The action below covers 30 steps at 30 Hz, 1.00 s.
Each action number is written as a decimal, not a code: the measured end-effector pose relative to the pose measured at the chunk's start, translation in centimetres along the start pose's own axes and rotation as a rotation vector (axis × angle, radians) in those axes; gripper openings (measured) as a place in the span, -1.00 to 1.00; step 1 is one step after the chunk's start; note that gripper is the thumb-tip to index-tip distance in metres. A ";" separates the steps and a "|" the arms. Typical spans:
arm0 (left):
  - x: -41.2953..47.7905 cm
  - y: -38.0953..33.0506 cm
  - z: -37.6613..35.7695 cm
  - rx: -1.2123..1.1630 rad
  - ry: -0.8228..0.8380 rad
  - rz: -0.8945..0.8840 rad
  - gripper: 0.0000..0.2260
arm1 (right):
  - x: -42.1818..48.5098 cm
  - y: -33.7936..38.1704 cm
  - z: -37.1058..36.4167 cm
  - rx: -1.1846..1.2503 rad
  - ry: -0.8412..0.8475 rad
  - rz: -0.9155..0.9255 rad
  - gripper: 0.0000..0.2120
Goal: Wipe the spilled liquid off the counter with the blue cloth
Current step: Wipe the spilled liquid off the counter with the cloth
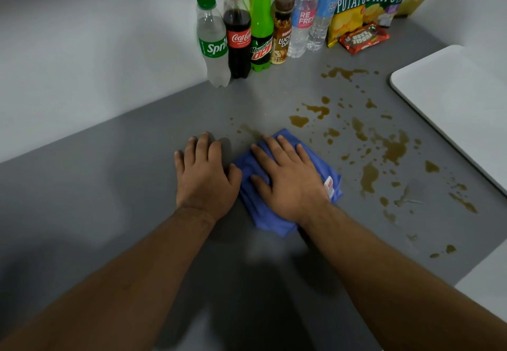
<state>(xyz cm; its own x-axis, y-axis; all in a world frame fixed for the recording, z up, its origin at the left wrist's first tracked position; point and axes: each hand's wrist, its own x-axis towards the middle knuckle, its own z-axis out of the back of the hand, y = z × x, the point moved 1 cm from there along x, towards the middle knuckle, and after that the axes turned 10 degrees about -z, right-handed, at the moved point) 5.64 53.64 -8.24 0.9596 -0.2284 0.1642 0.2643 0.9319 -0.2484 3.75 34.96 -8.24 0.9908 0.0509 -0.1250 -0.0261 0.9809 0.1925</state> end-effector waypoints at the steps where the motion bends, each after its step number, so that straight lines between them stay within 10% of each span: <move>1: 0.1 0.2 0.1 0.007 -0.011 -0.008 -0.48 | 0.2 -0.4 0.1 0.004 -0.013 -0.033 -0.36; 30: 6.1 5.2 0.0 -0.090 0.080 -0.017 -0.27 | -0.5 0.5 -0.1 -0.004 -0.068 -0.120 -0.36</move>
<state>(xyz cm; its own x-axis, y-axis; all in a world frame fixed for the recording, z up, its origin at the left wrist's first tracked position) 12.85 57.12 -8.59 0.9587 -0.2687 0.0935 0.2844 0.8995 -0.3317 3.25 35.46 -8.23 0.9936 -0.0799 -0.0803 0.0930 0.9800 0.1758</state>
